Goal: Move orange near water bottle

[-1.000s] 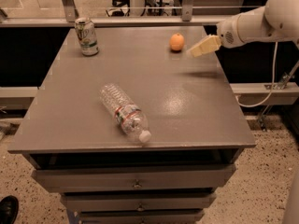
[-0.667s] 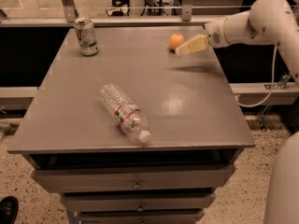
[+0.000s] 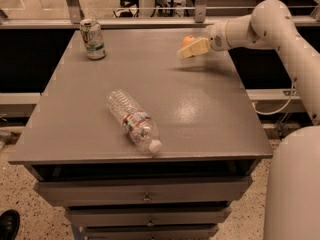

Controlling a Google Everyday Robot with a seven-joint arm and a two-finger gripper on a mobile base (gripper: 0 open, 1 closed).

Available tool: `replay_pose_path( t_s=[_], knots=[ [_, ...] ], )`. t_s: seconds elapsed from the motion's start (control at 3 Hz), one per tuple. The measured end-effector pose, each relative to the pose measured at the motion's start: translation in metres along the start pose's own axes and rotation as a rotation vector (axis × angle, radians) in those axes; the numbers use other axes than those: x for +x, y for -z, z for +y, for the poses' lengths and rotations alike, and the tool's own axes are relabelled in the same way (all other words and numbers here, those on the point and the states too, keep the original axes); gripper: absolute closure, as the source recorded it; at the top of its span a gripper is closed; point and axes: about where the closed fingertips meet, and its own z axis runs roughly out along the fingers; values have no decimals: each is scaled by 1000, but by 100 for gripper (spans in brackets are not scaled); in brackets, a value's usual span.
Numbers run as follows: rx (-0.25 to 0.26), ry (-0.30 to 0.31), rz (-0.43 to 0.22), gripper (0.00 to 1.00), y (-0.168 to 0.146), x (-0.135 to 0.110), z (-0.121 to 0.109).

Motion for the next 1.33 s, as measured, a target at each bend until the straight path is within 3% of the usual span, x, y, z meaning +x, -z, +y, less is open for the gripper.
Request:
replay_pose_path(
  t_s=[0.33, 0.67, 1.33],
  knots=[
    [-16, -18, -5, 3, -18, 2, 0],
    [-22, -24, -4, 25, -25, 3, 0],
    [-47, -11, -13, 73, -6, -1, 5]
  ],
)
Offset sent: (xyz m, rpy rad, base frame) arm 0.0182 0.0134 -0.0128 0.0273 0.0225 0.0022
